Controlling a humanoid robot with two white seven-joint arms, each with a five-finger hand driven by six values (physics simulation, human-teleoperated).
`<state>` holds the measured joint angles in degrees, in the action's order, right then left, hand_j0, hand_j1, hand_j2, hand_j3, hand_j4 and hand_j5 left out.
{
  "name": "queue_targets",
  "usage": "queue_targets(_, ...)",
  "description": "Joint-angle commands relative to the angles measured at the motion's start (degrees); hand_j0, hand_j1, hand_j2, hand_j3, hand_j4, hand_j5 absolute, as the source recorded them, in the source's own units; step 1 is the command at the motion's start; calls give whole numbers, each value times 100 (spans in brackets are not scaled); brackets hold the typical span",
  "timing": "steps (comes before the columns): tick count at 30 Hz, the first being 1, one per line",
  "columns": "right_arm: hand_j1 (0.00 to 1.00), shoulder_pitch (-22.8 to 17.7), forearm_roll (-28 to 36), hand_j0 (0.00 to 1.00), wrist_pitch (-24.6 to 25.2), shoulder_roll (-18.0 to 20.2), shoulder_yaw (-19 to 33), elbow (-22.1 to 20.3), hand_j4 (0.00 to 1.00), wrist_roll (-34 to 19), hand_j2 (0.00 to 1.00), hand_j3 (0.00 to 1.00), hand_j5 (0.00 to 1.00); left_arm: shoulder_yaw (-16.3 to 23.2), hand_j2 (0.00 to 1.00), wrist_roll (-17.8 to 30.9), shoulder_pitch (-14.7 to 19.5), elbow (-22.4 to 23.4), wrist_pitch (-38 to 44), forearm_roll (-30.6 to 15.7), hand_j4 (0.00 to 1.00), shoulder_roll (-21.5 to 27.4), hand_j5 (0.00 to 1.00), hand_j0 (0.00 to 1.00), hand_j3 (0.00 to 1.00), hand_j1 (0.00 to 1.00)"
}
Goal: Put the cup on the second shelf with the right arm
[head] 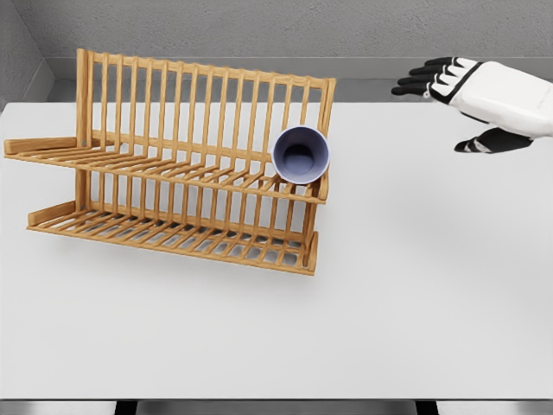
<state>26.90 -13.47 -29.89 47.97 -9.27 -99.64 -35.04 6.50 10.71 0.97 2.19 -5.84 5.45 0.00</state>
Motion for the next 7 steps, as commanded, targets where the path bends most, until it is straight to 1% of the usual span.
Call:
queue_targets(1, 100, 0, 20, 100, -26, -217, 153, 6, 100, 4, 100, 100, 100, 0, 100, 1, 0, 1, 4, 0, 100, 0, 100, 100, 100, 100)
queue_targets(6, 100, -53, -6, 100, 9, -464, 118, 15, 100, 4, 100, 100, 100, 0, 100, 1, 0, 1, -5, 0, 100, 0, 100, 100, 100, 100)
queue_targets(7, 100, -44, -6, 100, 27, -464, 118, 6, 100, 4, 100, 100, 100, 0, 100, 1, 0, 1, -5, 0, 100, 0, 100, 100, 100, 100)
